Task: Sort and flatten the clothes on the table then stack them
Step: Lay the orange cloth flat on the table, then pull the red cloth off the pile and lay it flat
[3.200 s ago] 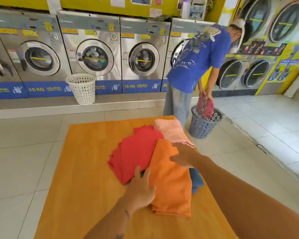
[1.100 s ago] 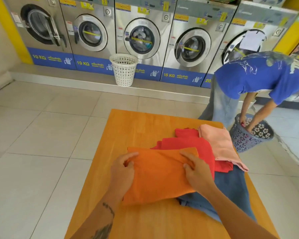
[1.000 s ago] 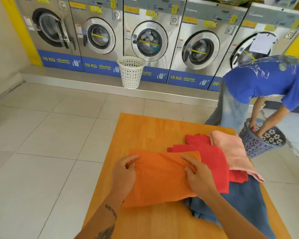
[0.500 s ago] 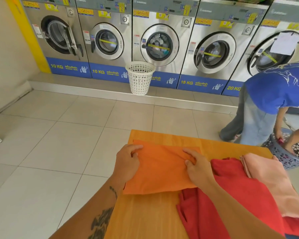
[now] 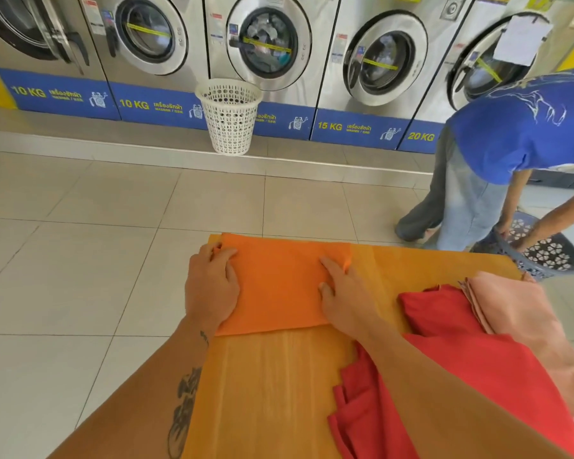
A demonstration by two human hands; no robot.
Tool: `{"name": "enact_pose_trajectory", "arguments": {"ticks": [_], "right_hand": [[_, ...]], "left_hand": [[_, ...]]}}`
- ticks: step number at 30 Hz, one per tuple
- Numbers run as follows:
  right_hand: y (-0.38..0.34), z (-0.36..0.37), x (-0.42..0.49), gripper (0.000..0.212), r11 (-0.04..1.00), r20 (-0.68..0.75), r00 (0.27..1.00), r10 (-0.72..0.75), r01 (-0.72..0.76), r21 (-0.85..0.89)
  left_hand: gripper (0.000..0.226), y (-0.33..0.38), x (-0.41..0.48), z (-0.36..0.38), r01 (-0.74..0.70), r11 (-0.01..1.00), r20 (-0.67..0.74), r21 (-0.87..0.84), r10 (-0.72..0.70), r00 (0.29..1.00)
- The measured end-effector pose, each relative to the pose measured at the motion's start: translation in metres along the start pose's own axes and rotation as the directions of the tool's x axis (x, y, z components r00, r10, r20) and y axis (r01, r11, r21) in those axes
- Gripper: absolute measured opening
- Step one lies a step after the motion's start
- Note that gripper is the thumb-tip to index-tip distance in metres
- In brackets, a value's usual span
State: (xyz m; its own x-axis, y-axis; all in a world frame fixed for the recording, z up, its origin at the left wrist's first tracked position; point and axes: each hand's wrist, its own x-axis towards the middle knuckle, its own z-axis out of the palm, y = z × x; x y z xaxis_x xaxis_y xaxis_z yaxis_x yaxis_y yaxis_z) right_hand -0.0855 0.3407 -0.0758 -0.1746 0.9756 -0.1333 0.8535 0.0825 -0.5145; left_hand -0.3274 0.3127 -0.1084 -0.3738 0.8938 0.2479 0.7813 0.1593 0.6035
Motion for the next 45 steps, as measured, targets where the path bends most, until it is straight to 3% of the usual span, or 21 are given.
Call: {"name": "enact_pose_trajectory", "arguments": {"ticks": [7, 11, 15, 19, 22, 24, 26, 29, 34, 37, 45], "right_hand": [[0.0, -0.015, -0.036, 0.062, 0.997, 0.096, 0.995, 0.031, -0.023, -0.076], [0.009, -0.04, -0.072, 0.062, 0.993, 0.137, 0.99, -0.033, 0.048, -0.107], [0.034, -0.083, -0.111, 0.057, 0.988, -0.06, 0.994, -0.086, 0.077, -0.137], [0.079, -0.121, -0.156, 0.062, 0.941, -0.213, 0.97, 0.116, -0.176, -0.29], [0.113, -0.136, -0.182, 0.072, 0.95, -0.176, 0.942, 0.287, -0.304, -0.077], [0.125, -0.142, -0.195, 0.076, 0.953, -0.105, 0.948, 0.301, -0.293, 0.081], [0.128, -0.142, -0.206, 0.074, 0.965, -0.084, 0.963, 0.255, -0.249, 0.078], [0.124, -0.136, -0.22, 0.069, 0.986, -0.084, 0.982, 0.166, -0.163, 0.045], [0.126, -0.131, -0.242, 0.069, 0.975, -0.033, 0.994, 0.107, -0.098, 0.202], [0.123, -0.132, -0.25, 0.07, 0.979, -0.039, 0.997, 0.067, -0.058, 0.194], [0.082, -0.127, -0.254, 0.06, 0.986, -0.105, 0.994, -0.006, 0.023, 0.167]], "left_hand": [[0.03, 0.014, -0.021, -0.028, -0.009, 0.982, -0.024, 0.187, 0.013, 1.0], [0.031, 0.052, -0.059, -0.051, -0.105, 0.992, -0.079, 0.064, 0.11, 0.991], [0.033, 0.103, -0.123, -0.055, -0.079, 0.978, 0.137, -0.195, 0.107, 0.985], [0.048, 0.149, -0.178, -0.03, 0.001, 0.968, 0.413, -0.251, 0.106, 0.905], [0.07, 0.18, -0.2, -0.008, 0.127, 0.981, 0.612, -0.149, -0.01, 0.791], [0.078, 0.192, -0.206, 0.0, 0.133, 0.991, 0.656, -0.024, -0.085, 0.75], [0.08, 0.201, -0.209, 0.005, 0.076, 0.995, 0.665, 0.06, -0.097, 0.741], [0.083, 0.208, -0.213, 0.006, 0.151, 0.987, 0.696, -0.055, -0.07, 0.715], [0.08, 0.206, -0.227, 0.0, 0.361, 0.87, 0.627, -0.335, -0.081, 0.775], [0.07, 0.207, -0.233, -0.007, 0.361, 0.831, 0.571, -0.424, -0.065, 0.819], [0.057, 0.177, -0.228, -0.057, 0.34, 0.818, 0.486, -0.464, -0.086, 0.87]]}}
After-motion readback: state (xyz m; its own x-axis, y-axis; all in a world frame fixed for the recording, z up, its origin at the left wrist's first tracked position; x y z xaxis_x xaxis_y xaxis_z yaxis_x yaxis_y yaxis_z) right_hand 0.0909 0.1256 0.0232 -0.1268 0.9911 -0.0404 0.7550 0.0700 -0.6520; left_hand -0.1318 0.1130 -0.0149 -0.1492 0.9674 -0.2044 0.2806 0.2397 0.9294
